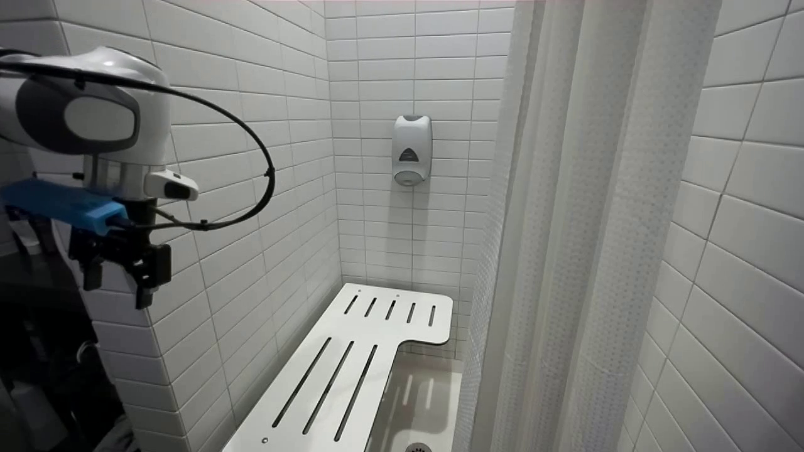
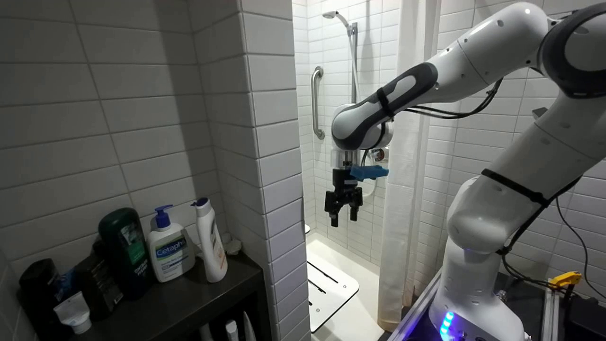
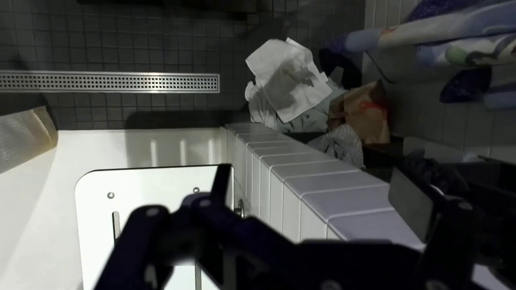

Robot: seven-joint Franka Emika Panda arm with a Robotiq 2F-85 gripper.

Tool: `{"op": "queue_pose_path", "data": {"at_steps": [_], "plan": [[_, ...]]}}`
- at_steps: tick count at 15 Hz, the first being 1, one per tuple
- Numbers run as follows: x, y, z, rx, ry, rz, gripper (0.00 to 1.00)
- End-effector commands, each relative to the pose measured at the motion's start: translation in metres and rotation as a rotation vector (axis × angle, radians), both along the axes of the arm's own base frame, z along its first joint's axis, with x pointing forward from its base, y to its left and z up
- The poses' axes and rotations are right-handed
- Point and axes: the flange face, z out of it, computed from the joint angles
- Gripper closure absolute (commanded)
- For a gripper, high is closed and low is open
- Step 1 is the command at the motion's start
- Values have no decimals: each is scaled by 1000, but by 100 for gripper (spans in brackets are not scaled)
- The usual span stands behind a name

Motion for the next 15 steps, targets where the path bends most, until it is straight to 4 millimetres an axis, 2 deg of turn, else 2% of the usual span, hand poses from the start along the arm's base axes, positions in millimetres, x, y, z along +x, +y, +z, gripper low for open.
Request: {"op": "queue_pose_path", "data": {"at_steps": [1,10,15], "plan": [[-12,28,-7,-20,12,58,0],[-49,113,-10,-91,25,206,0],[-67,141,-15,-135,35,234,0]]}}
